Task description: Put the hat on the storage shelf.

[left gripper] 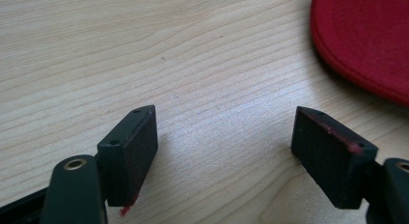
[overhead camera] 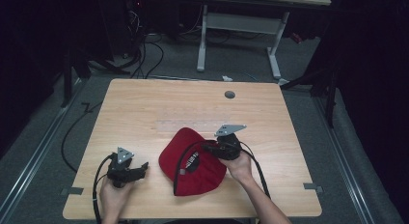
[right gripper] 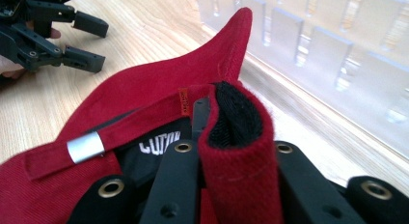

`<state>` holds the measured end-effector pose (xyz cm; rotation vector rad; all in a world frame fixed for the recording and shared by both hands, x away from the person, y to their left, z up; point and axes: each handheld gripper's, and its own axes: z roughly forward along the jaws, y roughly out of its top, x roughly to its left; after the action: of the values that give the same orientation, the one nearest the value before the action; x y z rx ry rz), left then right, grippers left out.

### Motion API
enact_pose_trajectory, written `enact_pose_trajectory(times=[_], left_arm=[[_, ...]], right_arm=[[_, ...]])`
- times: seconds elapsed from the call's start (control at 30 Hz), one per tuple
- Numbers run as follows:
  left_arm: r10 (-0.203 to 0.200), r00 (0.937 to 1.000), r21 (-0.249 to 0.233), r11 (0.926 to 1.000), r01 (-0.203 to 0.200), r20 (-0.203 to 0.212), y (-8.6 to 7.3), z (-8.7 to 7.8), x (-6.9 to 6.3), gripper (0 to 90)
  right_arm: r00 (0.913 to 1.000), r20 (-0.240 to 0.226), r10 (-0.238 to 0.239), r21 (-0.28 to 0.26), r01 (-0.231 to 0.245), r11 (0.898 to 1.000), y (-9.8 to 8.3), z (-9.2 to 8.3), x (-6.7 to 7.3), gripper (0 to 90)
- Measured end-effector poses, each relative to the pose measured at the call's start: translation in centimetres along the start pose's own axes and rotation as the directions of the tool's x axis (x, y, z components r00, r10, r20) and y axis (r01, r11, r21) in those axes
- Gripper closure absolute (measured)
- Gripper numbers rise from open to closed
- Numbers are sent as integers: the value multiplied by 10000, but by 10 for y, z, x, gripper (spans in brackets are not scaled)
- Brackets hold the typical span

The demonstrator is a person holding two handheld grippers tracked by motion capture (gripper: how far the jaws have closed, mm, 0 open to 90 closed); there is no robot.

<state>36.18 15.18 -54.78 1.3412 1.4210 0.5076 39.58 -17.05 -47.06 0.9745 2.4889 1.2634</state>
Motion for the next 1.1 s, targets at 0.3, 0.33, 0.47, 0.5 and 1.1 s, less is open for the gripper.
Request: enact_pose_trajectory(times=[0.3, 0.33, 0.47, 0.5, 1.1], left_arm=[[54, 10000, 37, 10000, -55, 73, 0, -1, 0, 261], [51, 10000, 34, 10000, -51, 72, 0, -1, 0, 261], [41, 10000, 67, 10000, -42, 85, -1, 0, -1, 247], [21, 9999, 85, 10000, -22, 111, -1, 0, -2, 236], [651, 9807, 47, 9977, -671, 1841, 1, -13, -48, 198]], right_arm=[[9994, 317, 136, -361, -125, 9993, -3, -27, -2, 819], [9992, 343, 192, -392, -178, 9991, -4, -30, -3, 819], [9977, 423, 529, -570, -505, 9971, -6, -41, -8, 820], [9974, 437, 578, -602, -551, 9967, -7, -44, -9, 820], [9827, 930, 1601, -970, -1511, 9837, -12, -80, -22, 820]])
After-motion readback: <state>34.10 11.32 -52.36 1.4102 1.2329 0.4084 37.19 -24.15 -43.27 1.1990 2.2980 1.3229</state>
